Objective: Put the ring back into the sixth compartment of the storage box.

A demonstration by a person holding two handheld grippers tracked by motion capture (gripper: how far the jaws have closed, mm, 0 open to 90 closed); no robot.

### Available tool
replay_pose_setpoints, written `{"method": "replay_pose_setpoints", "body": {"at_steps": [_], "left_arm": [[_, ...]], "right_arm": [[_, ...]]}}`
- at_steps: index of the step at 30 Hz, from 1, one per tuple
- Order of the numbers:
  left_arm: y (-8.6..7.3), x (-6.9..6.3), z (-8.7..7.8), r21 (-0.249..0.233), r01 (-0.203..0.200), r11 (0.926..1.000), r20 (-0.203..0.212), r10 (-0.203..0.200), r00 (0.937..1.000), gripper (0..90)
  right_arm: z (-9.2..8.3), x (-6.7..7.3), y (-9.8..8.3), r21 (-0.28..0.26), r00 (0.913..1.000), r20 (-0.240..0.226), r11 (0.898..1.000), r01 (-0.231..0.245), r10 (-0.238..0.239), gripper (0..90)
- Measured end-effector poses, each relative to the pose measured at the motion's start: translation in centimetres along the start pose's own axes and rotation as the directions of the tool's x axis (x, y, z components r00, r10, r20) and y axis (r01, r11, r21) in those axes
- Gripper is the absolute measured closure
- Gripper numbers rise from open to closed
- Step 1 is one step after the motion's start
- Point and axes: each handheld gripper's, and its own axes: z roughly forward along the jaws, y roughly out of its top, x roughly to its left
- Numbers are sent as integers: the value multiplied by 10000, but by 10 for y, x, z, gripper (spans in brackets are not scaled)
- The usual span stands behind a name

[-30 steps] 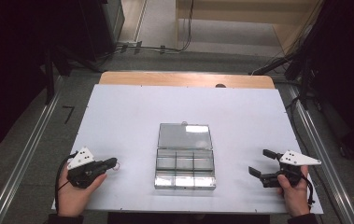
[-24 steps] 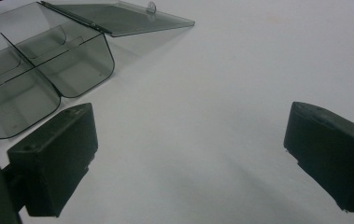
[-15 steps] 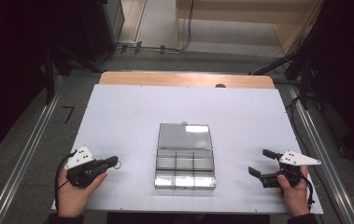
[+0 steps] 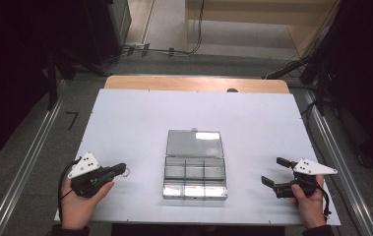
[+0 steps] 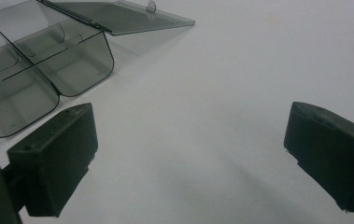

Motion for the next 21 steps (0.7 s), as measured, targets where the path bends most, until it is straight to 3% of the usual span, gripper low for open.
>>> {"method": "replay_pose_setpoints", "body": {"at_steps": [21], "left_arm": [[13,-15,3,-127,-254,9996,310,257,9992,883]], "right_arm": [[0,0,0,-31,10000,-21,10000,80,-80,14]]}}
